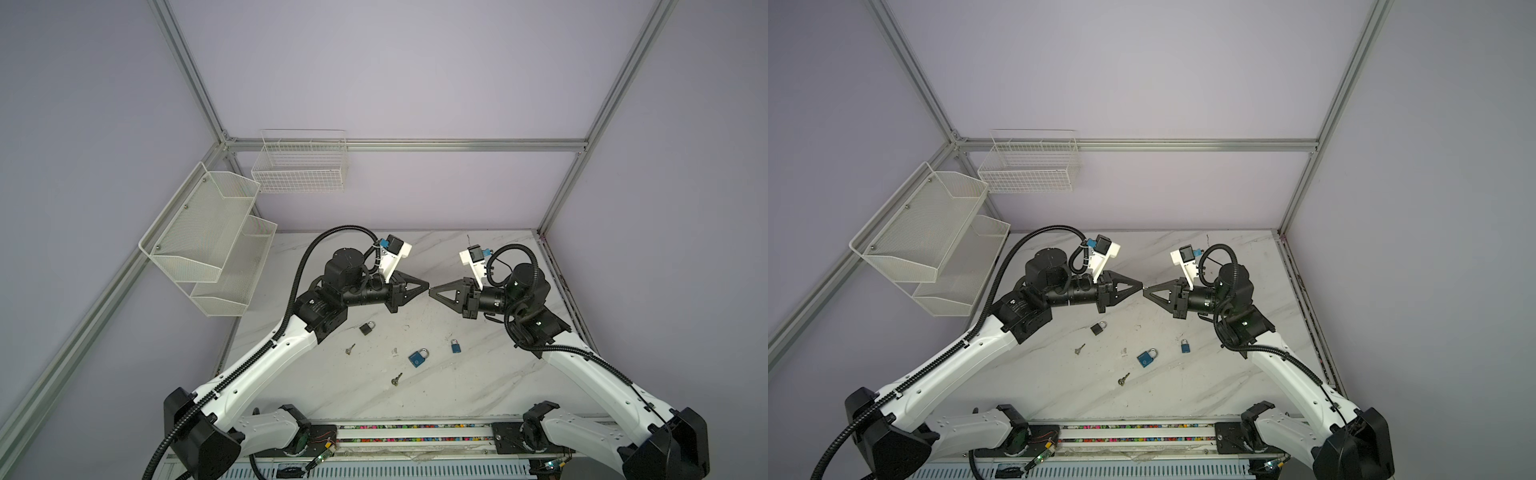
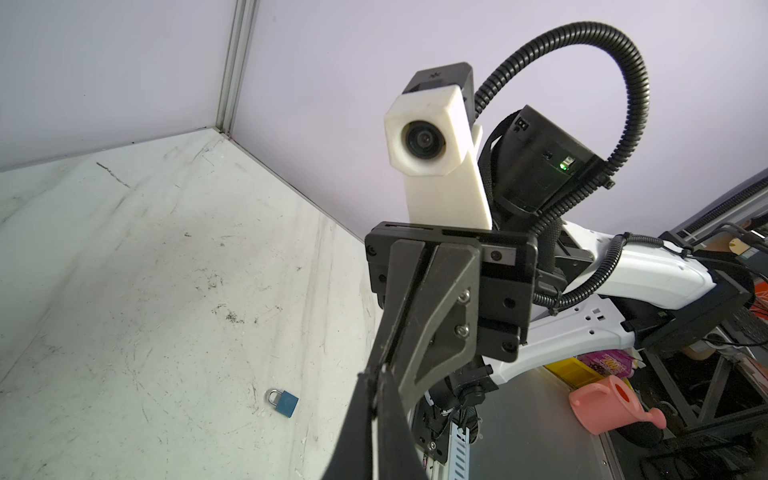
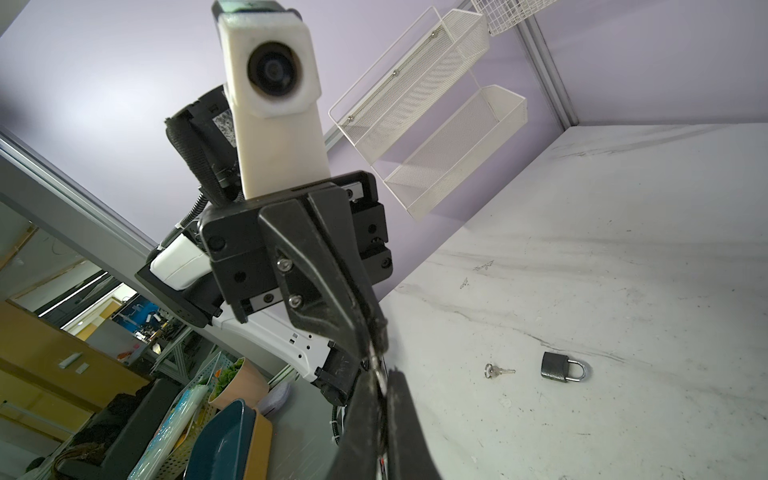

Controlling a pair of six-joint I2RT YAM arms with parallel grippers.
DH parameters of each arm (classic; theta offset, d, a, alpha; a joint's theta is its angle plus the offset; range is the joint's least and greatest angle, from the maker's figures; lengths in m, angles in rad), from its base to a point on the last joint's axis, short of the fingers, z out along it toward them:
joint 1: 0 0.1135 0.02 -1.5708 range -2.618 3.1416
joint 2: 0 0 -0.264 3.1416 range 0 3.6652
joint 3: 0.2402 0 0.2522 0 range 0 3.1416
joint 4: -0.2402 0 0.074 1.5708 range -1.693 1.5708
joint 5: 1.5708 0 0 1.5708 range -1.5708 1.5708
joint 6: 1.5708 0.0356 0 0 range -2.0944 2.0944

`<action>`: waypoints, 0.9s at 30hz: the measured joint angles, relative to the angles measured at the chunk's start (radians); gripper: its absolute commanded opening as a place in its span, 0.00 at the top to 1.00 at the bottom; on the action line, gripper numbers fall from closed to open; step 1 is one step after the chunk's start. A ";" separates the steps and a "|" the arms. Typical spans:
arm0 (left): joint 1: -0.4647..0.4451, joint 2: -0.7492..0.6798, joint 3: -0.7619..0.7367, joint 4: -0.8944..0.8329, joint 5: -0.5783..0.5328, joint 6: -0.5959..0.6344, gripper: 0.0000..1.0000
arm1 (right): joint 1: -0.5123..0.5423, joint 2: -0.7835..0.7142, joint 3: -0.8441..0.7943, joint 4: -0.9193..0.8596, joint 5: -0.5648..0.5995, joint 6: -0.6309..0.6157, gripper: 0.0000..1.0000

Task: Unlock with the key
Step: 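Lower the left gripper to the blue padlock while the right gripper holds the key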

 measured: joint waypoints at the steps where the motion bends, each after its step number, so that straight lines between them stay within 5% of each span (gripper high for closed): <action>1: 0.000 0.000 0.004 0.001 0.006 0.000 0.94 | 0.000 -0.007 0.000 0.000 0.001 0.000 1.00; 8: 0.002 -0.003 0.010 0.017 0.014 -0.008 0.51 | -0.002 -0.076 -0.024 -0.027 0.051 0.011 1.00; 17: 0.005 -0.100 -0.047 0.191 -0.095 -0.121 0.39 | -0.037 -0.119 -0.023 -0.255 0.236 -0.034 1.00; 27: -0.174 0.001 -0.097 0.113 -0.483 -0.231 0.36 | -0.125 -0.118 -0.021 -0.541 0.542 -0.072 1.00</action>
